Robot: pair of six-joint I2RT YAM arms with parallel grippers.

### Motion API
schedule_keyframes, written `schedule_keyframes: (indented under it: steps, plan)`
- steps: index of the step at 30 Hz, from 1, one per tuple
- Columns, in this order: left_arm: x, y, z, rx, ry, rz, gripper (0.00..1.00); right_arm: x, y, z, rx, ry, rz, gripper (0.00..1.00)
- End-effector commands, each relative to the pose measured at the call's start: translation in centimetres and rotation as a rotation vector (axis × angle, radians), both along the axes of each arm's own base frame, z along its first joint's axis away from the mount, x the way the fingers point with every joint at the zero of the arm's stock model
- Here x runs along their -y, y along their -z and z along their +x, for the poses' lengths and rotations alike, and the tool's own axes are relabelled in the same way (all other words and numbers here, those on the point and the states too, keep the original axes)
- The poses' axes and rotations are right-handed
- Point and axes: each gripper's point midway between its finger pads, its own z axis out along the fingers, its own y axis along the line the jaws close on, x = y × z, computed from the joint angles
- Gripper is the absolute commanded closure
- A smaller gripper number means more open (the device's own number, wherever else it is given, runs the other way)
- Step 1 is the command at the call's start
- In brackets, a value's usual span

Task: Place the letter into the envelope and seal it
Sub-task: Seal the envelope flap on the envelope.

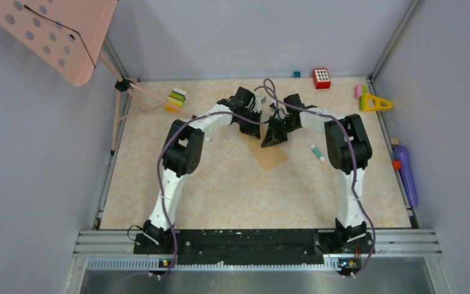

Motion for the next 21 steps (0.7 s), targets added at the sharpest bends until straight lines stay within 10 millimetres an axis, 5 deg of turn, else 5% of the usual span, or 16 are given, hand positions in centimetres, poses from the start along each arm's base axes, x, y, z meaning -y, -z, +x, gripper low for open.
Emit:
schedule_keyframes:
  steps: [1, 14, 21]
  plan:
    - [-1.9, 3.3, 0.0, -0.018, -0.019, 0.113, 0.99, 2.2, 1.7, -2.0, -0.031, -0.013, -0.103, 1.0]
    - [-2.0, 3.2, -0.1, -0.014, -0.016, 0.113, 0.99, 4.1, 0.2, -1.2, -0.078, 0.06, 0.012, 1.0]
    - [-1.8, 3.1, -0.1, -0.012, -0.014, 0.109, 1.0, 4.3, 1.0, -1.5, -0.109, 0.066, 0.023, 1.0]
